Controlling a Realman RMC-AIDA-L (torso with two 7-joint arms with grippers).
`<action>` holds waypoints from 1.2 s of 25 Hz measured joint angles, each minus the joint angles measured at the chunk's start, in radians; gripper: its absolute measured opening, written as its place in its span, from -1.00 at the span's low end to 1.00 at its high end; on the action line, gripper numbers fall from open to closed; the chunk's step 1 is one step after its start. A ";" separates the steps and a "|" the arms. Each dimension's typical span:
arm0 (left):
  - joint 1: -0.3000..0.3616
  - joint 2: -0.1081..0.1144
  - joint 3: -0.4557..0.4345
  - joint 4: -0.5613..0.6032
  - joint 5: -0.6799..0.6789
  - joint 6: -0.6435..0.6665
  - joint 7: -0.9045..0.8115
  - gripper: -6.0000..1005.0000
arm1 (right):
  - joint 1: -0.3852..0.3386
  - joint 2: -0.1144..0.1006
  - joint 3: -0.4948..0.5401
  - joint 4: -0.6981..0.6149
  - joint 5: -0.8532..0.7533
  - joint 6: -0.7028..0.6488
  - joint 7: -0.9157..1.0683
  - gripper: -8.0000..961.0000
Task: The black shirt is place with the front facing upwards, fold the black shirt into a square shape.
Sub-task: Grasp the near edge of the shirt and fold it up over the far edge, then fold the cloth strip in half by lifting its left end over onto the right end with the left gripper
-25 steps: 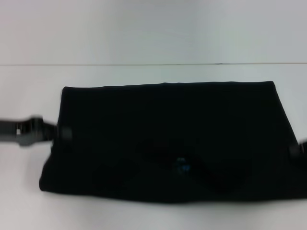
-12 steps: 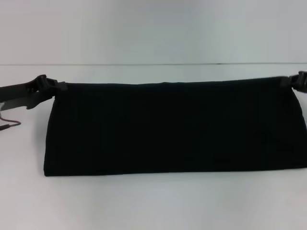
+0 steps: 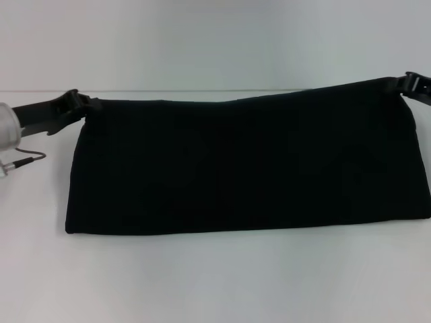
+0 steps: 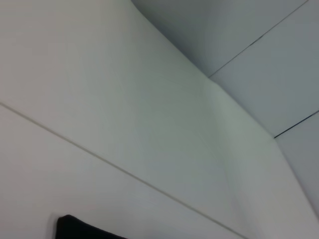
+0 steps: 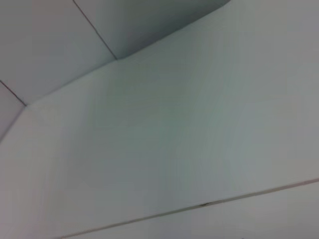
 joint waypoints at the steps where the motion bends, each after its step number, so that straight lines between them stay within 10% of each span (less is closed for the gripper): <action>1: -0.007 -0.016 0.020 0.000 -0.001 -0.051 0.003 -0.74 | 0.004 0.007 -0.022 0.004 0.000 0.034 0.000 -0.90; 14: -0.035 -0.124 0.031 -0.013 -0.137 -0.276 0.274 -0.72 | 0.034 0.115 -0.148 0.065 0.051 0.389 -0.158 -0.88; 21: -0.027 -0.123 0.026 -0.059 -0.175 -0.335 0.308 -0.71 | 0.013 0.116 -0.140 0.092 0.150 0.430 -0.222 -0.26; 30: 0.077 -0.064 0.023 -0.061 -0.275 -0.045 0.285 0.22 | -0.084 0.086 -0.136 0.072 0.363 0.305 -0.260 0.49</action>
